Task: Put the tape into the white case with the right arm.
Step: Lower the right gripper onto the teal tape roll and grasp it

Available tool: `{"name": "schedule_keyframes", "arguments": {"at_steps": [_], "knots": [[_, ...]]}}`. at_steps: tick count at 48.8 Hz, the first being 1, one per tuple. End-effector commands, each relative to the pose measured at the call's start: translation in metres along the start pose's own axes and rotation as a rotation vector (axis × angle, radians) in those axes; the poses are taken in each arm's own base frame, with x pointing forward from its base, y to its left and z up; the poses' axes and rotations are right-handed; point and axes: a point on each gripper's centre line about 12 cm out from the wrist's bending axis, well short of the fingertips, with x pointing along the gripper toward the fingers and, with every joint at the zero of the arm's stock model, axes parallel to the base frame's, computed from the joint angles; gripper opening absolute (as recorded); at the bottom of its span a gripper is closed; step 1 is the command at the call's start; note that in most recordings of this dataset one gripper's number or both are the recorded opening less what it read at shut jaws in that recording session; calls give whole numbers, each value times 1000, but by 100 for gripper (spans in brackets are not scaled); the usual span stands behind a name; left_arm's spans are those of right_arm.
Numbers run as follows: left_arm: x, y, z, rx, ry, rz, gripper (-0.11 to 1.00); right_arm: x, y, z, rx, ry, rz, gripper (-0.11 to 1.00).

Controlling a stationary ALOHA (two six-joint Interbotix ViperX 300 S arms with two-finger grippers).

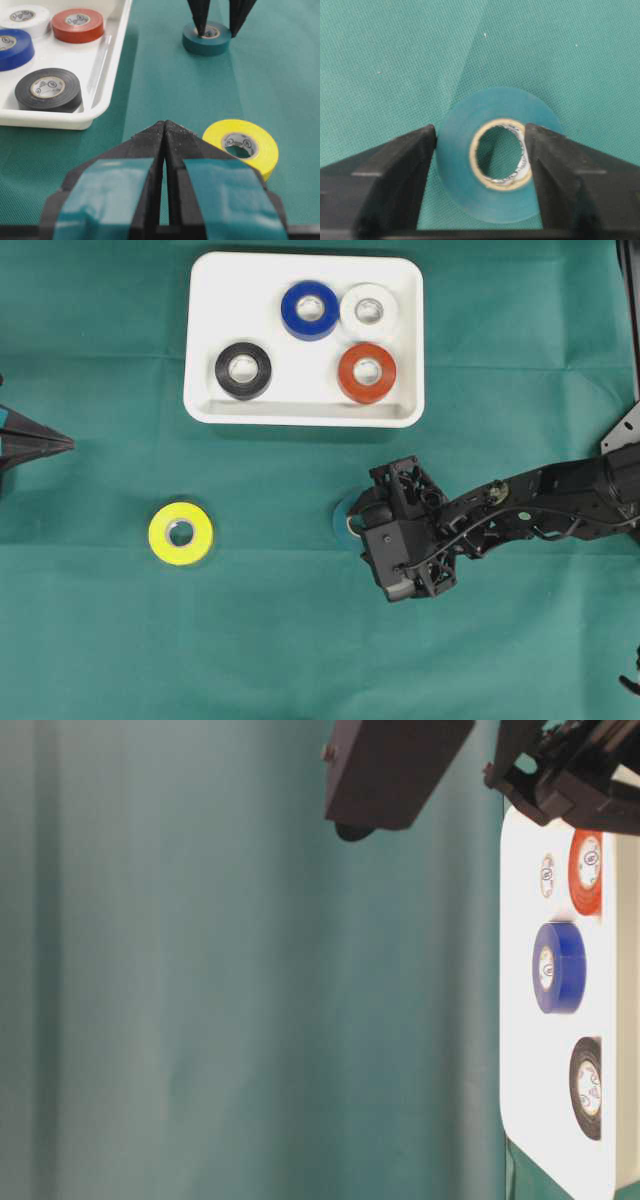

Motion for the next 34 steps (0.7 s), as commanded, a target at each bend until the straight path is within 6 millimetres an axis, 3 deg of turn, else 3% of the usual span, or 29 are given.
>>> {"name": "schedule_keyframes", "arguments": {"at_steps": [1,6,34], "knots": [[1,0,5,0,-9,1,0,-3,7,10,-14,-28,14,18],[1,0,5,0,-9,1,0,-3,9,12,-17,-34,17,1],[1,0,5,0,-9,1,0,-4,9,19,-18,-43,6,0]]}}
